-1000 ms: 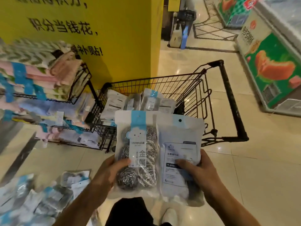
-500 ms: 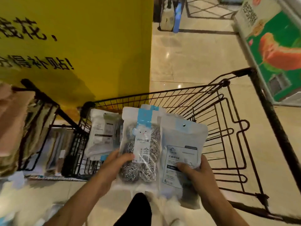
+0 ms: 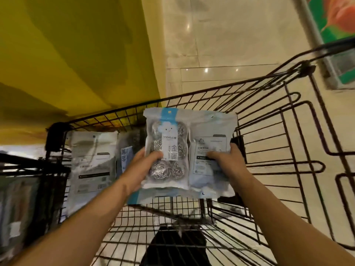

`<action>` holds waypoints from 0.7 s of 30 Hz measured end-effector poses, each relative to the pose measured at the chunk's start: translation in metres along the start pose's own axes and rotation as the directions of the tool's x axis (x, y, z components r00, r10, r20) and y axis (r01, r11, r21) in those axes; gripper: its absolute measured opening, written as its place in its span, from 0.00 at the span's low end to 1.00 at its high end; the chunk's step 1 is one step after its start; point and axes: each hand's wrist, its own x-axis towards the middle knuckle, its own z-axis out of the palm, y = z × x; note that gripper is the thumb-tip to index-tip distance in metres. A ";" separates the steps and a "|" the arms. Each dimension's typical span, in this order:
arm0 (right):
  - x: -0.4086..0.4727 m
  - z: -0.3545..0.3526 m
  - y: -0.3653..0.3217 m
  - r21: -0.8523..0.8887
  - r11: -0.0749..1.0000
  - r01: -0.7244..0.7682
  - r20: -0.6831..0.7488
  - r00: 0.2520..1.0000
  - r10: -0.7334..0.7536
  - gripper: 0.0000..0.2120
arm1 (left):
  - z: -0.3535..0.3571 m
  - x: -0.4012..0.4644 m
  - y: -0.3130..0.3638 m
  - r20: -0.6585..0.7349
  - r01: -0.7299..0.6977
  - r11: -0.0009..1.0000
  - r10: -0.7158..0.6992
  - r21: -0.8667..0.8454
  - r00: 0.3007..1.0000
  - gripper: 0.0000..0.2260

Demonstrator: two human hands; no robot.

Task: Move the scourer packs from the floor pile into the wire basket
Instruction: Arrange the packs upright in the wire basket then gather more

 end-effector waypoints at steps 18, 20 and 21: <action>-0.087 -0.011 0.030 -0.525 0.836 0.158 -0.026 0.979 -0.201 0.19 | -0.025 -0.047 0.006 -0.067 0.013 0.938 0.011 0.348 0.998 0.29; -0.120 -0.023 0.029 -0.509 0.846 0.162 0.025 0.985 -0.174 0.14 | -0.037 -0.070 0.004 -0.036 0.015 0.941 -0.003 0.339 0.999 0.22; -0.137 -0.029 0.028 -0.486 0.859 0.163 0.038 0.985 -0.166 0.12 | -0.045 -0.083 0.002 -0.024 0.009 0.944 -0.001 0.329 1.000 0.19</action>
